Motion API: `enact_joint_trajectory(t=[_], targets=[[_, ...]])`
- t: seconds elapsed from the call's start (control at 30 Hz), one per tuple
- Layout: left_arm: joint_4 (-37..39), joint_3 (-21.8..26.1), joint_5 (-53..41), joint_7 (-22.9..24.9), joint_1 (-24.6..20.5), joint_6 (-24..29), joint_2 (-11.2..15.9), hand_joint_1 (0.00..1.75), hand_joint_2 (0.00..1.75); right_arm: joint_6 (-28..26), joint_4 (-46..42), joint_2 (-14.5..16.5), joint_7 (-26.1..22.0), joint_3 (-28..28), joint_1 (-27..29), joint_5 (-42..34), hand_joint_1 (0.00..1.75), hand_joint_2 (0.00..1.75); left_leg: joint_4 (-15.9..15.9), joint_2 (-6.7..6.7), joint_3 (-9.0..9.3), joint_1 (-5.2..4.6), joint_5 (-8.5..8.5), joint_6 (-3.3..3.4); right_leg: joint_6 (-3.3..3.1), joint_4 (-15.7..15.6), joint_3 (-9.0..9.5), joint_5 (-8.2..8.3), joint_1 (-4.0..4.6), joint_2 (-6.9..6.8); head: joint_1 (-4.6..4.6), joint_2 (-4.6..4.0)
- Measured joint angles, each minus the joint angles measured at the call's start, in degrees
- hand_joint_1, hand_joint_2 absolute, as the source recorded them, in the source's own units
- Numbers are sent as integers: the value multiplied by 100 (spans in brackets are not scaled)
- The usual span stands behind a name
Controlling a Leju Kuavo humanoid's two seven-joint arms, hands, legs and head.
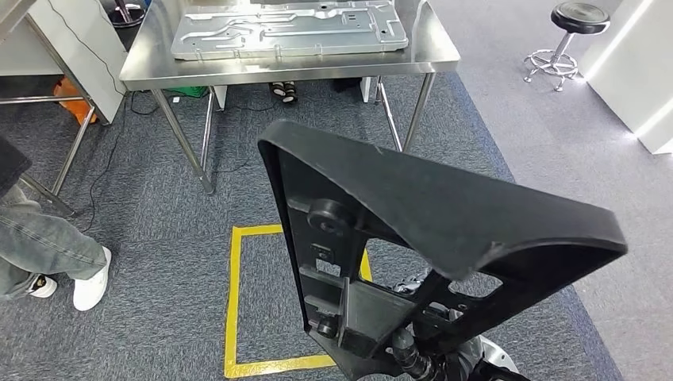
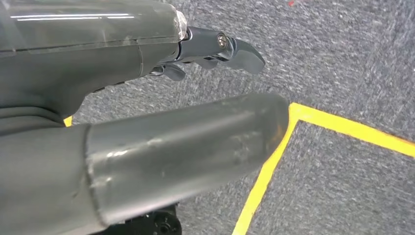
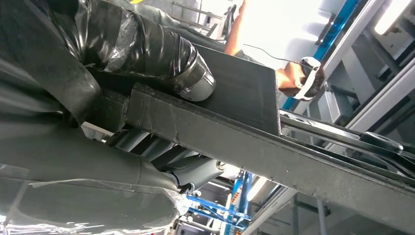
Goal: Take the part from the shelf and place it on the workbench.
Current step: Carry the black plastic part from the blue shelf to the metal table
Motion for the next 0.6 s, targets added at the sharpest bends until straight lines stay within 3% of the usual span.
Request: enact_joint_trajectory(t=[0.03,0.07,0.1,0.17,0.23,0.33,0.37,0.4,0.47,0.5,0.53,0.6], targets=[[0,4,0,-2,1,-1,-2,0,0,0,1,-4,0,-2,4,0,175,175,0,-2,61,9,-41,-15,15,-32,-47,150,-17,-2,1,0],[0,9,0,-3,1,-1,-3,0,0,0,1,-7,0,-3,5,0,175,175,0,-5,137,21,-90,-35,23,-296,26,407,-33,-7,1,0],[0,14,0,-4,1,-1,-5,0,0,0,1,-8,0,-5,5,0,175,175,-3,-8,207,32,-142,-59,23,-701,173,679,-45,-21,1,0],[0,26,0,-7,-7,-1,-9,0,0,0,2,-9,0,-10,2,0,175,175,-24,-13,311,26,-239,-130,-13,-1372,455,935,-23,-48,0,0],[0,33,0,-12,-14,-1,-12,0,0,0,2,-10,0,-18,1,0,175,175,-85,-6,371,14,-296,-209,-83,-1551,544,877,18,-44,-1,0],[-2,35,0,-23,-28,-1,-18,0,0,1,-4,-11,-1,-23,7,-2,175,175,-24,14,443,24,-402,-299,-216,-1653,678,834,-14,-9,-4,0],[-3,36,1,-29,-34,-1,-18,0,0,1,-5,-11,-2,-23,7,-3,175,175,224,12,339,27,-511,-313,-257,-1686,742,816,-25,-8,-5,0],[-3,38,1,-33,-33,-1,-19,0,0,2,-5,-13,-2,-23,7,-4,175,175,619,4,124,27,-655,-317,-287,-1699,792,783,-16,-13,-5,0],[-3,40,1,-37,-10,-1,-22,0,0,3,-4,-15,-4,-23,15,-3,175,175,1444,-1,-430,22,-872,-324,-323,-1710,886,700,7,-10,-5,0],[-2,41,-1,-38,8,-1,-26,0,0,3,-4,-16,-7,-23,26,4,175,175,1633,-3,-623,18,-826,-321,-328,-1715,945,649,19,-1,-5,0],[-2,41,-2,-38,22,-1,-29,0,0,2,-4,-16,-13,-23,44,18,175,175,1574,-3,-697,15,-646,-307,-328,-1720,1015,593,30,9,-5,0],[-2,43,-8,-45,35,-1,-31,0,0,-12,-11,-16,-35,-23,95,82,175,175,858,-6,-549,-8,-70,-240,-313,-1745,1184,477,40,20,-5,0]])
